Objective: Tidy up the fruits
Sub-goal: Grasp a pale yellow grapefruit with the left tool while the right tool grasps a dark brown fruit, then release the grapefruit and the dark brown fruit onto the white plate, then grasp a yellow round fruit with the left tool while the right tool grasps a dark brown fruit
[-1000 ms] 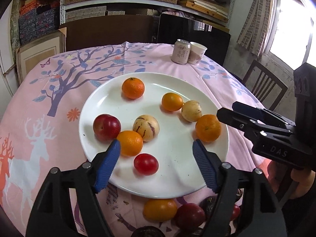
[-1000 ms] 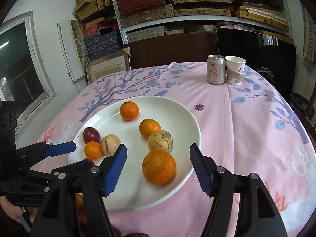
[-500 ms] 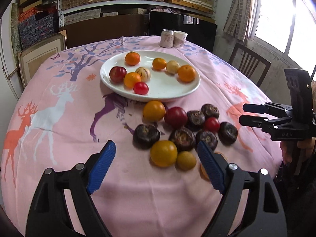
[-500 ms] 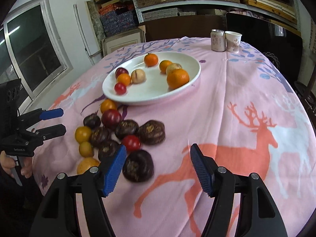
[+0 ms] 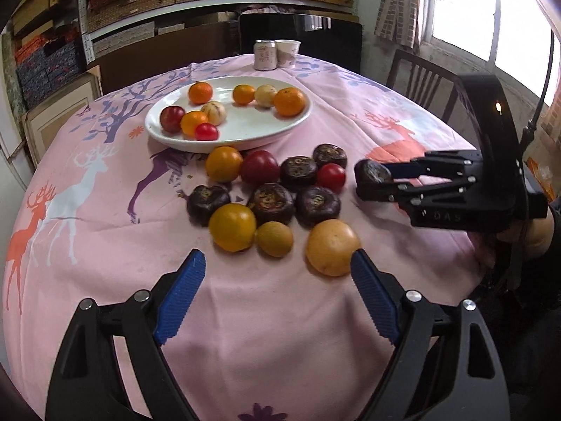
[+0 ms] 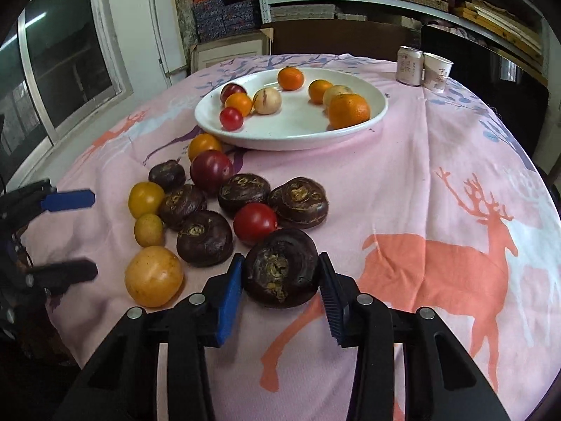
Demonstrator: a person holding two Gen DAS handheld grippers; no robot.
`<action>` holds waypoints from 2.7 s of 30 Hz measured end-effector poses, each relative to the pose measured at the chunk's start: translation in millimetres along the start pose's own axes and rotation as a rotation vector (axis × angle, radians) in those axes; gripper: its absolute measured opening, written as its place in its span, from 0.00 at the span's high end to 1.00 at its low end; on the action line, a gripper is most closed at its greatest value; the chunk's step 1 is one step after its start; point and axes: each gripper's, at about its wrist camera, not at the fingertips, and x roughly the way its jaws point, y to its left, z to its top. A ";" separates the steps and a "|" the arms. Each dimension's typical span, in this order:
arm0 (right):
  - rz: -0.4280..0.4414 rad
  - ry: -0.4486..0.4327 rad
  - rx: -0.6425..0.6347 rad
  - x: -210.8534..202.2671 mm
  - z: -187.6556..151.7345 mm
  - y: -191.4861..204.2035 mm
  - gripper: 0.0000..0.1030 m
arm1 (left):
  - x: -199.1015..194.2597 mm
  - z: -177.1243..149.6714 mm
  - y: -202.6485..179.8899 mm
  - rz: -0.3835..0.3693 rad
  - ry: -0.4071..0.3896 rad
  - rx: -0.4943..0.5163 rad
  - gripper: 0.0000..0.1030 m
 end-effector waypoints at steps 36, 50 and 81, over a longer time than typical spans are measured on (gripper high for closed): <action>0.018 -0.221 0.088 -69.8 33.8 -40.0 0.58 | -3.5 46.3 21.8 -0.056 -0.097 -0.157 0.61; 0.057 -0.153 0.049 37.7 142.1 -29.6 0.58 | 80.9 161.3 123.5 -0.013 -0.115 -0.307 0.61; 0.003 -0.069 -0.042 0.0 35.5 -20.9 0.39 | 11.7 31.8 60.6 0.039 -0.002 -0.142 0.19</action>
